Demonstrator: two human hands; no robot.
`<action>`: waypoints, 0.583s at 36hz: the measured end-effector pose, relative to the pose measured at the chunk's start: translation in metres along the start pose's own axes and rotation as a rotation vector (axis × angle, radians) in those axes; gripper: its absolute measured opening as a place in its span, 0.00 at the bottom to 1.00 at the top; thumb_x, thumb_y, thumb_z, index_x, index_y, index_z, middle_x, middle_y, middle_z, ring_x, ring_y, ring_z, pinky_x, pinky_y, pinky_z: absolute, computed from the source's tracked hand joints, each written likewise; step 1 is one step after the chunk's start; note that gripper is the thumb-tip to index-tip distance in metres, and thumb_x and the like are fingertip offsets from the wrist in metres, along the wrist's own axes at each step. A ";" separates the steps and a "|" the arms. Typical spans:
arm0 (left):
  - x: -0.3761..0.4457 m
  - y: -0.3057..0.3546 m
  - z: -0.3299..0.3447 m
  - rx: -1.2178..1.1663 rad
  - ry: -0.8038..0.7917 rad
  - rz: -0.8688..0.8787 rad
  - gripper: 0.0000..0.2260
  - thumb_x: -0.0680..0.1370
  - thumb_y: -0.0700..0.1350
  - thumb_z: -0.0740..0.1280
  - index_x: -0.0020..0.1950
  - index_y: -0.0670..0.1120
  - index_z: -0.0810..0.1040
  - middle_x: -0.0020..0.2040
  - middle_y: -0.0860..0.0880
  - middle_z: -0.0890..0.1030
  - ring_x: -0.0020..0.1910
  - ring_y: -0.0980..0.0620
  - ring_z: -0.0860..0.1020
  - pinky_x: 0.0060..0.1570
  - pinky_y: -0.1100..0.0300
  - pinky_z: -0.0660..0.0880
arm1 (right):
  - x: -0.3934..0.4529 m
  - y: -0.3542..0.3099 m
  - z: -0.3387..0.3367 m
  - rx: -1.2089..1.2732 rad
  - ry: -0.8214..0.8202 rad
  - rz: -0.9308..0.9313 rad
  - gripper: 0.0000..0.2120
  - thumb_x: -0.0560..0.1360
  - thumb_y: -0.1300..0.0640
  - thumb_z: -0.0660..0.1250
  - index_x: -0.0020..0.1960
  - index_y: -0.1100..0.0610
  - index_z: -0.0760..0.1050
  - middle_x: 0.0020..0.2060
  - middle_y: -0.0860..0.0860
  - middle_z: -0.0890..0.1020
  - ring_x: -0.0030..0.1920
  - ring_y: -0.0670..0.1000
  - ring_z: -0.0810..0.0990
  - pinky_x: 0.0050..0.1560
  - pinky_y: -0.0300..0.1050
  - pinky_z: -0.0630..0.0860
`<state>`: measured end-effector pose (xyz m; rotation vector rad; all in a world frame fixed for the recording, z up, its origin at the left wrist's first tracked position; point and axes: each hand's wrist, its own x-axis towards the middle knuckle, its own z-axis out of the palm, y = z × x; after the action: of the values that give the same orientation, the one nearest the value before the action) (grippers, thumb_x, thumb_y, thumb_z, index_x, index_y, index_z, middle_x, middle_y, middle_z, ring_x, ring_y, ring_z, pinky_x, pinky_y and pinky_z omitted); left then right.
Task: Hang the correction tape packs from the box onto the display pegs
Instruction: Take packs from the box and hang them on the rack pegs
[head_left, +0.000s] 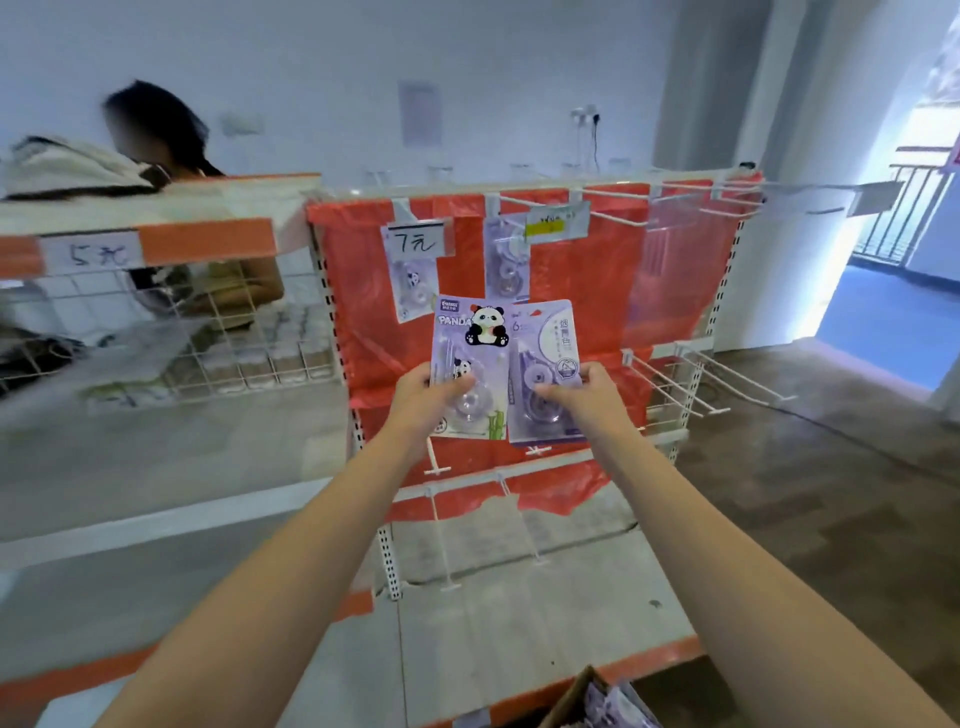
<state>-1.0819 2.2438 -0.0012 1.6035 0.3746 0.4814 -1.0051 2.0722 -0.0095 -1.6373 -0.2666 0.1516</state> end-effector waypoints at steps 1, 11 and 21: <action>0.004 0.001 -0.003 -0.004 0.006 0.001 0.04 0.74 0.39 0.71 0.46 0.41 0.78 0.43 0.46 0.80 0.41 0.51 0.77 0.45 0.57 0.72 | 0.005 -0.002 0.004 -0.005 -0.005 -0.001 0.17 0.73 0.59 0.73 0.54 0.58 0.67 0.49 0.53 0.77 0.43 0.49 0.76 0.38 0.43 0.73; 0.051 0.011 -0.019 -0.036 0.068 0.029 0.11 0.75 0.40 0.71 0.36 0.46 0.72 0.39 0.50 0.77 0.40 0.55 0.75 0.42 0.64 0.67 | 0.056 -0.024 0.026 0.015 -0.029 -0.042 0.18 0.73 0.61 0.72 0.56 0.57 0.66 0.47 0.50 0.77 0.42 0.47 0.77 0.36 0.38 0.72; 0.063 0.017 -0.018 -0.056 0.220 0.095 0.09 0.74 0.42 0.72 0.49 0.42 0.75 0.44 0.45 0.77 0.45 0.50 0.73 0.45 0.59 0.69 | 0.089 -0.033 0.016 0.025 -0.059 -0.108 0.19 0.73 0.62 0.72 0.59 0.57 0.66 0.50 0.51 0.77 0.47 0.49 0.77 0.42 0.39 0.76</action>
<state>-1.0378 2.2904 0.0216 1.5230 0.4481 0.7385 -0.9261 2.1134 0.0270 -1.5909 -0.3958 0.1202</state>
